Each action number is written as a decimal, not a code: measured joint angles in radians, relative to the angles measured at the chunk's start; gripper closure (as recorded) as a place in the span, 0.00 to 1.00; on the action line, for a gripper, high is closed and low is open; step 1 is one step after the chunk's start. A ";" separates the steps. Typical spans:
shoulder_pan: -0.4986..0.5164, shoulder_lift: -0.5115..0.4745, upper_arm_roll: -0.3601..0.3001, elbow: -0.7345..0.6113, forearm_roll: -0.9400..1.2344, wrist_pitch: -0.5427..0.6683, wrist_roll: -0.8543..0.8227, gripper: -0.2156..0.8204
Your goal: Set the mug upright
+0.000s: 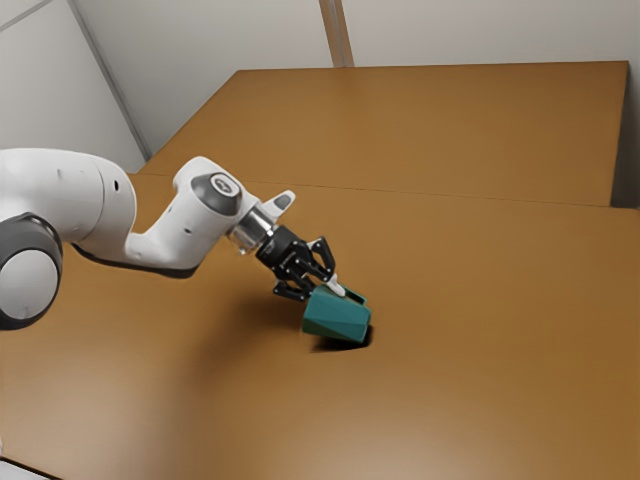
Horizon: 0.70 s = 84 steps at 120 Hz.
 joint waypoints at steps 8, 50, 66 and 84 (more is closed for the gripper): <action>0.000 0.000 -0.015 0.020 0.002 0.006 -0.002 0.86; -0.002 -0.012 -0.049 0.036 0.041 0.041 -0.019 0.96; -0.013 -0.107 -0.059 0.035 0.202 0.056 -0.042 0.96; -0.017 -0.200 -0.061 0.025 0.429 0.066 -0.080 0.96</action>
